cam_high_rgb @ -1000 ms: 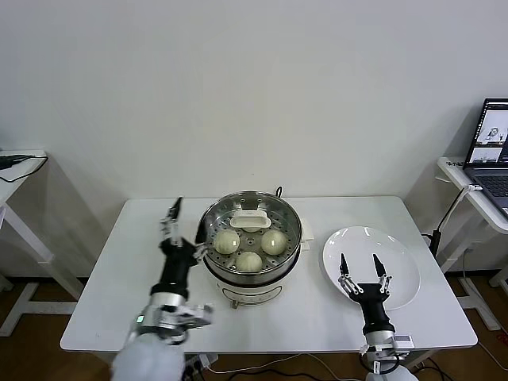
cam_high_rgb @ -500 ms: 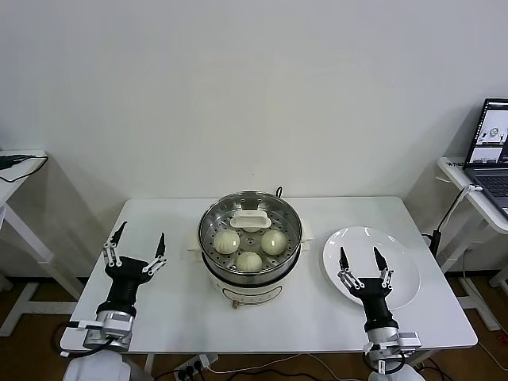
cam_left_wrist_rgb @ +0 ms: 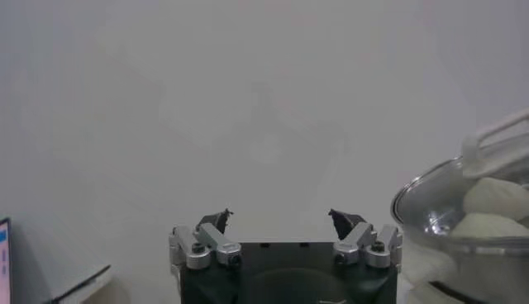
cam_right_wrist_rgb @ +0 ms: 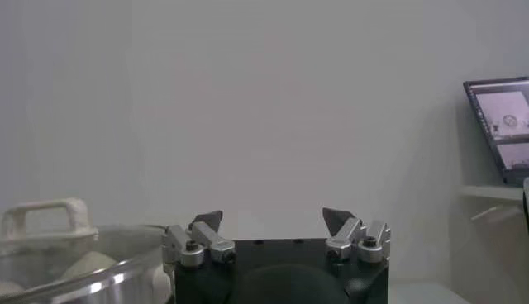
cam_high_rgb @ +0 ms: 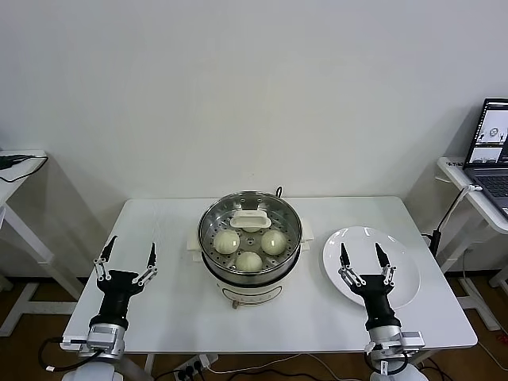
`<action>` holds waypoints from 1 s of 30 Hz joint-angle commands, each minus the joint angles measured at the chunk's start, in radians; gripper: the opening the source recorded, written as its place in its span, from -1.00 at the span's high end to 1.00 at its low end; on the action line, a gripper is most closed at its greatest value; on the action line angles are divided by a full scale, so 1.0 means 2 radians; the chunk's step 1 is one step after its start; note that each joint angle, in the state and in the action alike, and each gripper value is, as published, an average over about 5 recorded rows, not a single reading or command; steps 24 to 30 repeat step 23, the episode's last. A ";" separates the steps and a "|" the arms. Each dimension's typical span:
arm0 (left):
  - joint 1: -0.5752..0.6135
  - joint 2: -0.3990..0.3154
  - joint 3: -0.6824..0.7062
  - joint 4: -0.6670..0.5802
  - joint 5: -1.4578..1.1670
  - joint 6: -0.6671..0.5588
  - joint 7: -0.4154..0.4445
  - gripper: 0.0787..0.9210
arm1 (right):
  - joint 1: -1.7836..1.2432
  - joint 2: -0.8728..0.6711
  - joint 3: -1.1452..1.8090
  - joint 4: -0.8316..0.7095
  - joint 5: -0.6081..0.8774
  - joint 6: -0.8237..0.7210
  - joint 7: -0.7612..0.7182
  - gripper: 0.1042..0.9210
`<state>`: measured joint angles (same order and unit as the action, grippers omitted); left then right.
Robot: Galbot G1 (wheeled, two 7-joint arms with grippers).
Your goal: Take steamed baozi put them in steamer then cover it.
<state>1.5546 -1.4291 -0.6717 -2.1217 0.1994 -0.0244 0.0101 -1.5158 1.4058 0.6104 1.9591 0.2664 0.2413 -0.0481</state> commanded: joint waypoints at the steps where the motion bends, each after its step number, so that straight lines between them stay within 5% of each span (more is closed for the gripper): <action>1: 0.013 -0.008 -0.009 0.012 -0.026 -0.021 0.000 -0.77 | 0.000 0.002 0.001 0.010 -0.008 -0.005 0.002 -0.76; 30: 0.024 -0.007 -0.002 0.010 -0.020 -0.029 0.002 -0.77 | -0.009 0.006 0.003 0.017 -0.023 -0.009 0.007 -0.76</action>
